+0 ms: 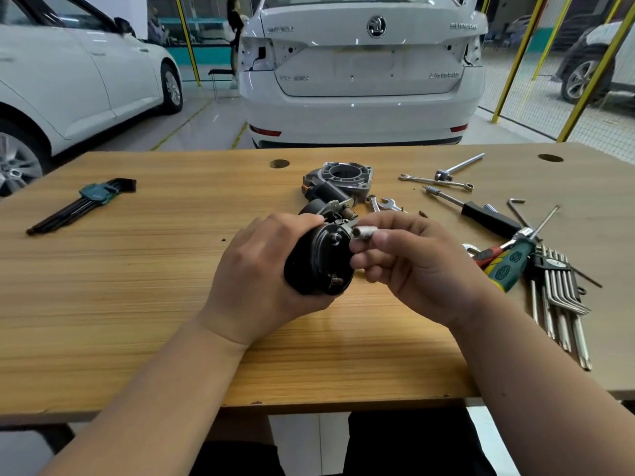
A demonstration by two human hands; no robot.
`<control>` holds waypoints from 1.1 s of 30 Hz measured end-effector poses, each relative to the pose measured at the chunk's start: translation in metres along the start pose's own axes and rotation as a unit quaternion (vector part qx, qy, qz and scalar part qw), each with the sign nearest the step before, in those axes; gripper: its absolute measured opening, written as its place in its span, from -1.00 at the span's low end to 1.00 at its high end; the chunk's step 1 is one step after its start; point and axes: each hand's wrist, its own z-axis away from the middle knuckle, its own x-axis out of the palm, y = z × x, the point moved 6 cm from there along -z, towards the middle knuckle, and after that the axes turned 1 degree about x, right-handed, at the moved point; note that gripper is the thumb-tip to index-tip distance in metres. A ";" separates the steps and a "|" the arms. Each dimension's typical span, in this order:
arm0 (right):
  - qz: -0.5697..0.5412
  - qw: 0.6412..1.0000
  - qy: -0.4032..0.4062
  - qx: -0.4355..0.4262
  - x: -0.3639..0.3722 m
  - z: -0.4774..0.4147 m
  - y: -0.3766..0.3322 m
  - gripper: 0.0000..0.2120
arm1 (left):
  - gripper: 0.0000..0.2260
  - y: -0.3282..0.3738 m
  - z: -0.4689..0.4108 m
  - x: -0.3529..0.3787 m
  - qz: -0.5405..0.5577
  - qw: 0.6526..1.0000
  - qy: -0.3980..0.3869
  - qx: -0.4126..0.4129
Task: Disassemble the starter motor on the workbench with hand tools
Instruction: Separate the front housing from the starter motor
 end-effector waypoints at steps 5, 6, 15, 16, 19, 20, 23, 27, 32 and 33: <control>-0.096 0.994 -0.005 0.060 0.002 0.003 0.001 -0.75 | -0.39 -0.002 0.000 0.002 0.001 1.000 -0.005 0.001; -0.106 0.992 -0.003 0.068 0.003 0.004 0.002 -0.72 | -0.39 -0.002 0.000 0.003 0.001 1.000 -0.006 0.001; -0.162 0.979 0.091 0.081 -0.014 -0.001 0.008 -0.79 | -0.39 -0.003 0.000 0.002 -0.003 1.000 0.002 -0.012; -0.148 0.980 0.099 0.084 -0.016 -0.001 0.009 -0.76 | -0.39 -0.003 0.000 0.002 -0.001 1.000 0.002 -0.012; -0.076 0.987 0.115 0.078 -0.022 -0.002 0.013 -0.73 | -0.39 -0.002 -0.001 0.003 0.000 1.000 -0.003 -0.009; -0.049 0.990 0.114 0.066 -0.023 -0.002 0.012 -0.76 | -0.39 -0.001 -0.001 0.004 0.000 1.000 -0.005 -0.009; 0.039 0.995 0.087 0.018 -0.017 -0.003 0.003 -0.87 | -0.39 0.000 -0.001 0.005 -0.011 1.000 -0.009 -0.010; 0.226 0.972 0.062 -0.030 -0.013 0.002 -0.011 -0.69 | -0.38 -0.004 -0.001 0.006 -0.024 0.999 -0.005 -0.029; 0.393 0.913 0.069 -0.079 0.000 0.009 -0.028 -0.92 | -0.43 -0.006 -0.001 0.011 -0.089 0.995 -0.030 -0.019; 0.418 0.902 0.073 -0.081 0.003 0.009 -0.027 -0.94 | -0.45 -0.005 -0.001 0.011 -0.097 0.995 -0.034 -0.015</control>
